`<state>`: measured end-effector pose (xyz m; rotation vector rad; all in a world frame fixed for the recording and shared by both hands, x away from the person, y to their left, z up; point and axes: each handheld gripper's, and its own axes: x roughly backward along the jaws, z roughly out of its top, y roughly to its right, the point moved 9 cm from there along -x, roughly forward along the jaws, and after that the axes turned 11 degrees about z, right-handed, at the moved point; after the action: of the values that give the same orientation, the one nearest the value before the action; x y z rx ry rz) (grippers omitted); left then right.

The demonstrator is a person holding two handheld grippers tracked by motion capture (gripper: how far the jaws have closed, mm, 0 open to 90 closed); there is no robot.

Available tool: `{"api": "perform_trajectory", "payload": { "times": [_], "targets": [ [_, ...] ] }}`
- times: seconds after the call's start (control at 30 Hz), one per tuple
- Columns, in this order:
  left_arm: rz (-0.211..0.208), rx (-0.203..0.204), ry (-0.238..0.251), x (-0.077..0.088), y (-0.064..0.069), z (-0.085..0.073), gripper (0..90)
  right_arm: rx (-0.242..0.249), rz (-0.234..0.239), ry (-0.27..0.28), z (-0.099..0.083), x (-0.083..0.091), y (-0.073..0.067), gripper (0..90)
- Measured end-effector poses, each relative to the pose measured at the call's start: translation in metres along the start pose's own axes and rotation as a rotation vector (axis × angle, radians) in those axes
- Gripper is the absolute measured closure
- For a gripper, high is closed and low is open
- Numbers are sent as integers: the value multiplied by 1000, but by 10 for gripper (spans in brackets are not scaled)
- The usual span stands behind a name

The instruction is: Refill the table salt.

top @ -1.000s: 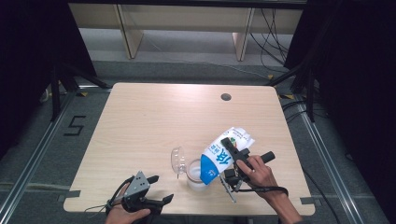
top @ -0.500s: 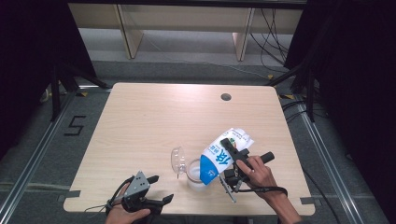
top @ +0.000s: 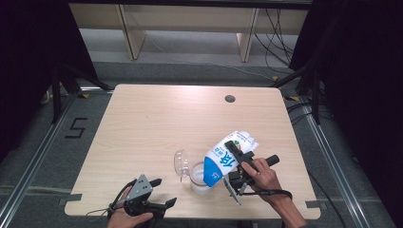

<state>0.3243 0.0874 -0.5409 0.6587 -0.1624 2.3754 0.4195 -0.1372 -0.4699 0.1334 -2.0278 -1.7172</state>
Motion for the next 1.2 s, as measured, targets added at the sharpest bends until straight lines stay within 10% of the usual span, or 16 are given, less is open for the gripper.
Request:
{"api": "perform_trajectory", "payload": {
  "times": [0.37,1.2],
  "targets": [
    [-1,0,0,0,0,0,152,-165,50,40,-8,0,-1,769],
    [-2,0,3,0,0,1,152,-734,216,167,-42,-6,-14,784]
  ]
}}
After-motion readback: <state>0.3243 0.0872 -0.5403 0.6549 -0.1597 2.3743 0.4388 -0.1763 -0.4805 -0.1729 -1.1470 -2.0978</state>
